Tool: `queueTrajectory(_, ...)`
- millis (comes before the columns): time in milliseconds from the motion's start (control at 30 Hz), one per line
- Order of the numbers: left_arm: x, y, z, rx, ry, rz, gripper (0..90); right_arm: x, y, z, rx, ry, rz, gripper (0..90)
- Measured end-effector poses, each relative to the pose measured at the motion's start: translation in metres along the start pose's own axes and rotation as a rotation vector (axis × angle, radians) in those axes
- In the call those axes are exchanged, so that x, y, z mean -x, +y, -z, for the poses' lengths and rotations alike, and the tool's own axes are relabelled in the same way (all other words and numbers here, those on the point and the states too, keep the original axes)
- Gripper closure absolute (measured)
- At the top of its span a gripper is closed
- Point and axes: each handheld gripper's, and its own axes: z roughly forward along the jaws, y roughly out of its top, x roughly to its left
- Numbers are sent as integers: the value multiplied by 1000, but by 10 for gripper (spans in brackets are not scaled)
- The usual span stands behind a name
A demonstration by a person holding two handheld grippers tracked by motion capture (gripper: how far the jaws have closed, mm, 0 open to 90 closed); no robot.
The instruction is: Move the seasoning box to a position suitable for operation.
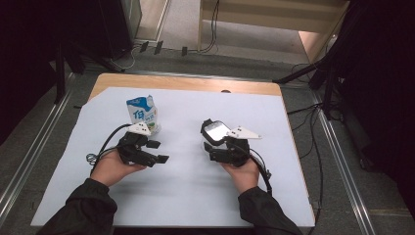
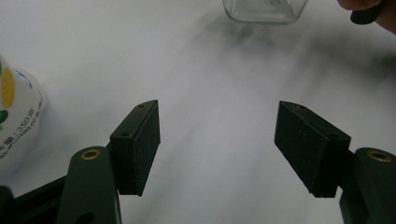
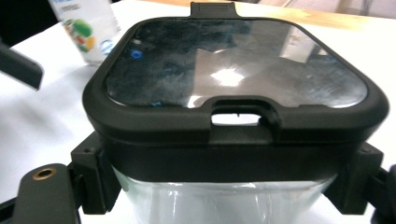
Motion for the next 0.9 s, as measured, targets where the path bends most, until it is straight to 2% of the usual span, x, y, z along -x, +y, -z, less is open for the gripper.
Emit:
queueTrajectory(267, 0, -7, 5, 5, 17, 15, 324, -22, -2, -18, -21, 72, 49, 164)
queueTrajectory(400, 0, -9, 6, 0, 17, 20, 324, -28, -4, -24, -34, 93, 71, 164)
queueTrajectory(500, 0, -10, 6, -3, 19, 20, 323, -34, -6, -30, -35, 103, 102, 164)
queueTrajectory(633, 0, -11, 7, -3, 17, 23, 323, -38, -12, -38, -66, 107, 107, 164)
queueTrajectory(733, 0, -12, 7, 1, 14, 26, 323, -41, -15, -39, -59, 103, 139, 163)
queueTrajectory(900, 1, -11, 5, -5, 15, 23, 323, -40, -16, -37, -74, 102, 117, 162)
